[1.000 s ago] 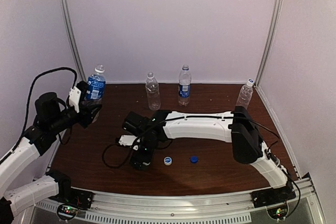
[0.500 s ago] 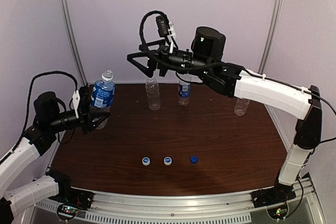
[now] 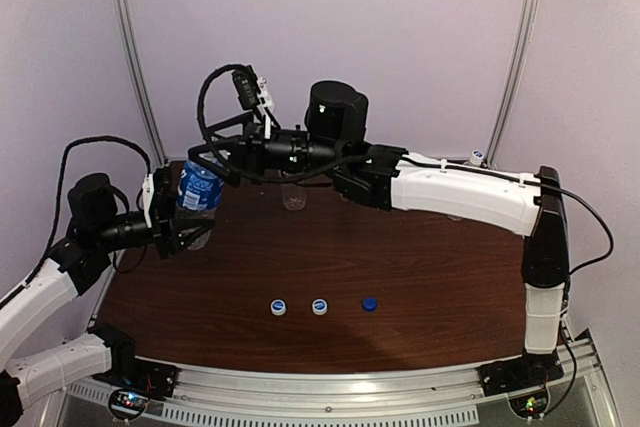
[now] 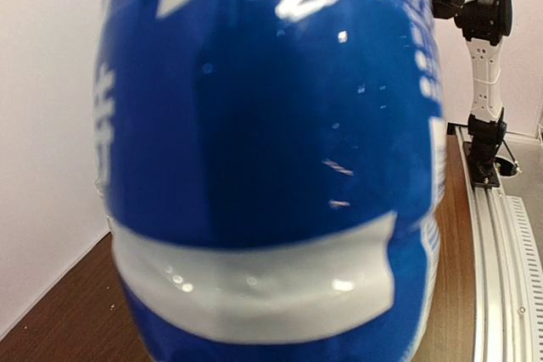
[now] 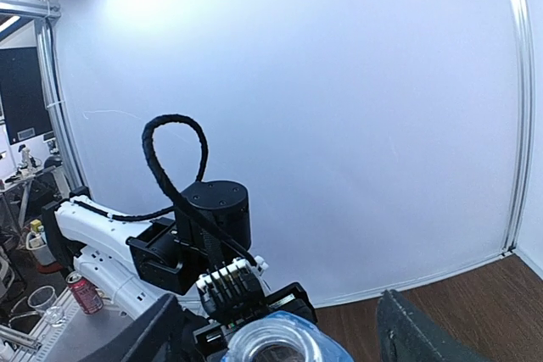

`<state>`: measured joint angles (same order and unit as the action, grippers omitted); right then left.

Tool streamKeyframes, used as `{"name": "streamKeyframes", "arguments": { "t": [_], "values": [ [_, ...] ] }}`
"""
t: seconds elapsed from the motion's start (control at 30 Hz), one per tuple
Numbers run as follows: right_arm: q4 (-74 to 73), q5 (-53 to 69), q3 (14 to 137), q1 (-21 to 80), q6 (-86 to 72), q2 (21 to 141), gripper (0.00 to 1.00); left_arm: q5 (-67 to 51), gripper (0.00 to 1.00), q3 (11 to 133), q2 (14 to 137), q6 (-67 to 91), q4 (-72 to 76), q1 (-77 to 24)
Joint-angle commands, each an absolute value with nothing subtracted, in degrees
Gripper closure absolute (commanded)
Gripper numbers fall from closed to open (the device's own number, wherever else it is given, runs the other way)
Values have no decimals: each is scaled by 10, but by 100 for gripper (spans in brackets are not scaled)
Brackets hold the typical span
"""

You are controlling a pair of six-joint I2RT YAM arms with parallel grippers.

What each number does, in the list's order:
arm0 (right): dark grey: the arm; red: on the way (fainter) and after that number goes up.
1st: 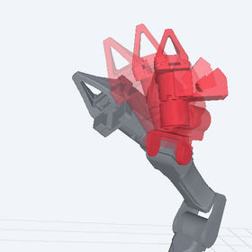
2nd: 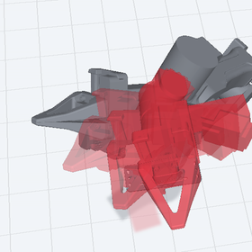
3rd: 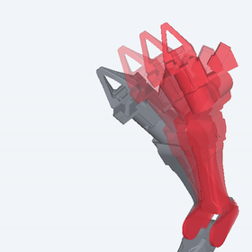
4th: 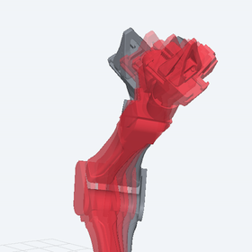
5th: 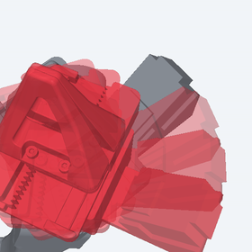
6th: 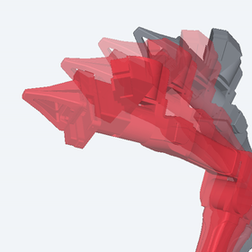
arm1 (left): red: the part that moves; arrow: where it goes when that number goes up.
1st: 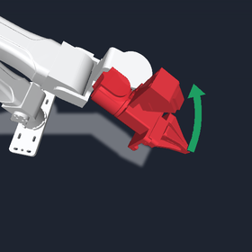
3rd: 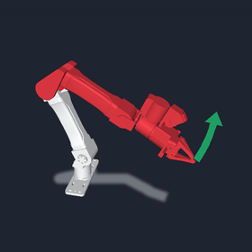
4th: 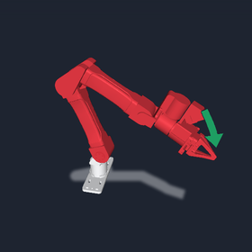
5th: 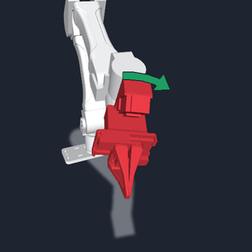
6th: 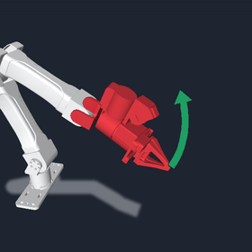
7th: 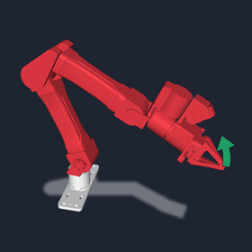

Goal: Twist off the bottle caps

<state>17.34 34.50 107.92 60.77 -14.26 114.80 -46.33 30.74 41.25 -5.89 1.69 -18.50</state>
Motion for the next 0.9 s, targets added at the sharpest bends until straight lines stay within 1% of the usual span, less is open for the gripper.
{"name": "streamKeyframes", "arguments": {
  "t": [0.0,0.13,0.2,0.27,0.3,0.33,0.37,0.4,0.43,0.47,0.5,0.63,0.77,0.87],
  "values": [
    [162,353,1100,612,-138,1151,30,-474,78,309,415,-60,49,-190],
    [159,360,1103,612,-137,1158,60,-473,78,309,416,-61,49,-190],
    [144,361,1110,612,-133,1164,71,-472,78,309,415,-61,51,-191],
    [126,356,1120,612,-125,1170,88,-471,78,308,415,-61,52,-191],
    [117,354,1124,612,-122,1171,99,-471,78,307,415,-61,52,-192],
    [112,352,1125,612,-119,1171,100,-469,78,306,414,-60,52,-192],
    [108,351,1125,612,-114,1170,100,-466,74,303,412,-60,52,-192],
    [102,347,1126,612,-107,1167,100,-460,59,300,410,-58,51,-192],
    [95,339,1125,610,-101,1163,100,-451,39,295,406,-53,50,-192],
    [85,327,1125,609,-92,1157,100,-439,12,288,403,-47,49,-192],
    [74,311,1126,605,-84,1151,100,-424,4,280,398,-40,47,-192],
    [0,211,1125,591,-33,1126,100,-351,3,233,371,8,56,-176],
    [-63,77,1118,584,35,1132,100,-264,3,166,345,94,88,-114],
    [-62,45,1104,566,32,1156,100,-212,3,119,326,119,110,-72]
  ]
}}
